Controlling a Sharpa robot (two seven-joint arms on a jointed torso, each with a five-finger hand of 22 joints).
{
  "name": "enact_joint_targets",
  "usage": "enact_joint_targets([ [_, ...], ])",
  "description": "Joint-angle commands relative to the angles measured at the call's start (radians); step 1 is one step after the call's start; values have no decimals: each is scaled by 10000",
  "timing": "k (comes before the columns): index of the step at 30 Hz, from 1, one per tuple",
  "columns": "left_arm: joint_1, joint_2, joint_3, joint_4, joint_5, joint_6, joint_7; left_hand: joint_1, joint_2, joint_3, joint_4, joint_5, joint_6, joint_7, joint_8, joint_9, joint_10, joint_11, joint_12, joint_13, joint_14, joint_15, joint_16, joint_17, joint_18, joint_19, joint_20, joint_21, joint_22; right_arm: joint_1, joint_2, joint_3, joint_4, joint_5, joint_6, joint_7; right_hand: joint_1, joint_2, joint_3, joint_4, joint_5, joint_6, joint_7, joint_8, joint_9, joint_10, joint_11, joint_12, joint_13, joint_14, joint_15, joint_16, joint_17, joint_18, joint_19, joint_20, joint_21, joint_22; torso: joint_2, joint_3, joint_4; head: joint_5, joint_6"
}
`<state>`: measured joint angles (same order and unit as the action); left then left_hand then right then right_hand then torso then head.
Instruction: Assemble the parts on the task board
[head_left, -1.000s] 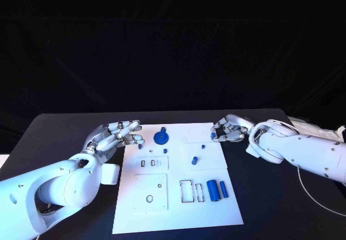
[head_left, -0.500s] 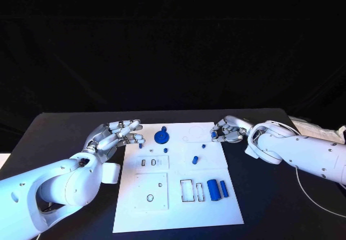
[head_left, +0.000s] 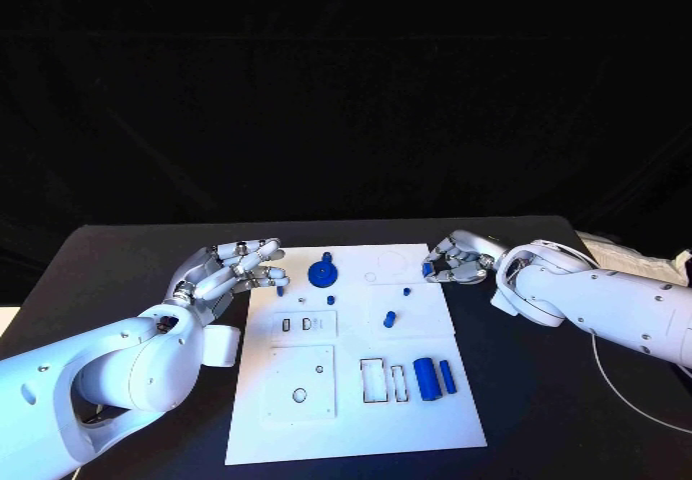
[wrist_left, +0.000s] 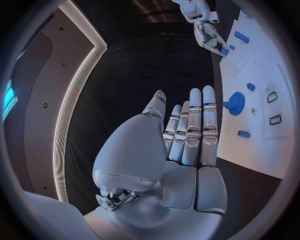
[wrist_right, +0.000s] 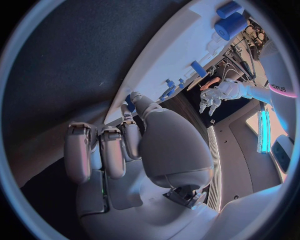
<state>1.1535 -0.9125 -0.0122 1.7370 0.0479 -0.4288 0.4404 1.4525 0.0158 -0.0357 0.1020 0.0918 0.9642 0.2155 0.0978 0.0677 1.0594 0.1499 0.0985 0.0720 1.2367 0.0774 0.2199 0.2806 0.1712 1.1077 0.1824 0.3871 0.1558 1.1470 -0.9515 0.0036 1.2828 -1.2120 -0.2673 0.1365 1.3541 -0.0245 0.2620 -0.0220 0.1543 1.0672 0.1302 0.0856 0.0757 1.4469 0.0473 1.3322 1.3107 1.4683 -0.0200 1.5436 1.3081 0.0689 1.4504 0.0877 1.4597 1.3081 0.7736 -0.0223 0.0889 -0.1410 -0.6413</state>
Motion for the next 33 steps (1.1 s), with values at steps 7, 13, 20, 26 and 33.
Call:
enact_joint_targets([
  [7,1,16,6,6,4,167,51,43,36,-3,-74,6,-29,-48,-54,1,-19,-5,-51,-3,-52,23,-72,26,100,-80,-23,67,19,-13,70,-6,98,296,-58,204,-82,166,150,-37,-160,392,-126,181,78,90,-135,119,1001,920,-148,56,2133,-184,43,-131,81,222,0,3,6,-43,-49],
  [13,1,15,6,9,4,172,51,43,36,-3,-74,6,-29,-48,-54,1,-19,-5,-51,-3,-52,23,-72,26,100,-80,-23,67,19,-12,123,-5,127,369,-237,163,-256,137,131,-15,-160,582,-213,245,109,133,-206,163,1039,929,-208,72,2170,-193,68,-189,101,268,-7,-9,13,-67,-48],
  [20,1,2,6,6,4,177,42,57,49,5,-86,5,-28,-49,-55,1,-18,-7,-53,-3,-53,21,-77,34,100,-82,-24,71,21,4,143,0,480,702,-572,-29,-602,82,89,93,488,688,-292,248,137,170,-284,177,1067,929,-286,69,2167,-209,113,-275,133,341,-4,-2,3,-25,-48],
  [26,2,-1,6,-22,4,186,29,57,49,5,-86,5,-28,-49,-55,1,-18,-7,-53,-3,-53,21,-77,34,100,-82,-24,71,21,144,215,4,1327,634,-692,-666,-747,99,86,167,684,706,-303,238,144,166,-293,149,1056,920,-298,49,2122,-220,140,-291,154,390,-20,-18,21,2,-53],
  [33,3,16,5,-102,4,194,22,68,56,11,-97,5,-27,-53,-56,2,-16,-8,-54,-3,-54,20,-80,40,100,-84,-25,74,23,278,650,5,2202,-456,-642,-1789,-759,119,106,162,608,727,-321,242,153,174,-308,156,1064,920,-309,48,2123,-225,158,-300,167,420,-67,-46,52,216,-162],
])
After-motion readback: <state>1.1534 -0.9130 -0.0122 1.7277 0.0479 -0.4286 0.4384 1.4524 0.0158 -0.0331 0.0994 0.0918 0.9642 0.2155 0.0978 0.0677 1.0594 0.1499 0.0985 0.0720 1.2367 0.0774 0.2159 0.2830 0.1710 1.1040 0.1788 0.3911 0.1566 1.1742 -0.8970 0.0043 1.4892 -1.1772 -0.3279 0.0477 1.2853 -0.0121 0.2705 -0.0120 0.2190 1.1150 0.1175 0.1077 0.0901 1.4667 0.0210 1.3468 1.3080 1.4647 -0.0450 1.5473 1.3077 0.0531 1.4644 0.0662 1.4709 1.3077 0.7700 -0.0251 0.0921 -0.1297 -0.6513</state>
